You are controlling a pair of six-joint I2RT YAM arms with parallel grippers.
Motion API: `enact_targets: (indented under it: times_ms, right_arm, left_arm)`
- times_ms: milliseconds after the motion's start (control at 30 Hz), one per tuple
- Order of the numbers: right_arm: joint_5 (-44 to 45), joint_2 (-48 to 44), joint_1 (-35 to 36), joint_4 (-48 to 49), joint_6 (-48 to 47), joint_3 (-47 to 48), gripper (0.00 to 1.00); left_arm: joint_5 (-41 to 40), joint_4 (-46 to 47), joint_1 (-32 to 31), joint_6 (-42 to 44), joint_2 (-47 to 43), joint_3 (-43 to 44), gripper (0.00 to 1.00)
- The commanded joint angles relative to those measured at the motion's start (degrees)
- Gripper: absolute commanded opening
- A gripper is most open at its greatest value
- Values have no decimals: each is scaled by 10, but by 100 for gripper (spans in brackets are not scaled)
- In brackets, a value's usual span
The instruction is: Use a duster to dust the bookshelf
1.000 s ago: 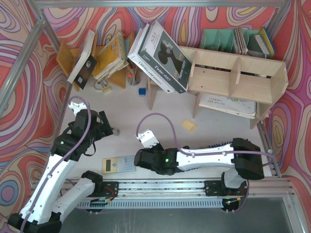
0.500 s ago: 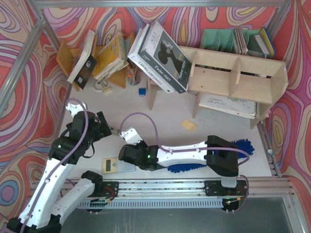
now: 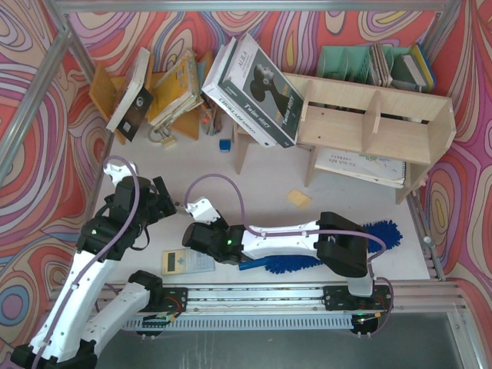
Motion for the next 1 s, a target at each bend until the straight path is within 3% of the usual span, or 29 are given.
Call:
enact_targets:
  times_ms: [0, 133, 367, 633, 967]
  right_arm:
    - [8, -8, -2, -5, 4, 11, 42]
    - [18, -42, -1, -19, 16, -6, 44]
    - [60, -147, -2, -102, 127, -67, 44]
    - [117, -248, -3, -290, 338, -142, 43]
    - [52, -356, -83, -424, 527, -269, 42]
  left_arm:
    - [-1, 4, 1, 0, 4, -8, 98]
    - [-3, 4, 1, -1, 5, -8, 98]
    - [-2, 2, 1, 0, 12, -7, 98]
    - [0, 3, 2, 0, 13, -8, 98]
    - [4, 5, 2, 2, 28, -6, 98]
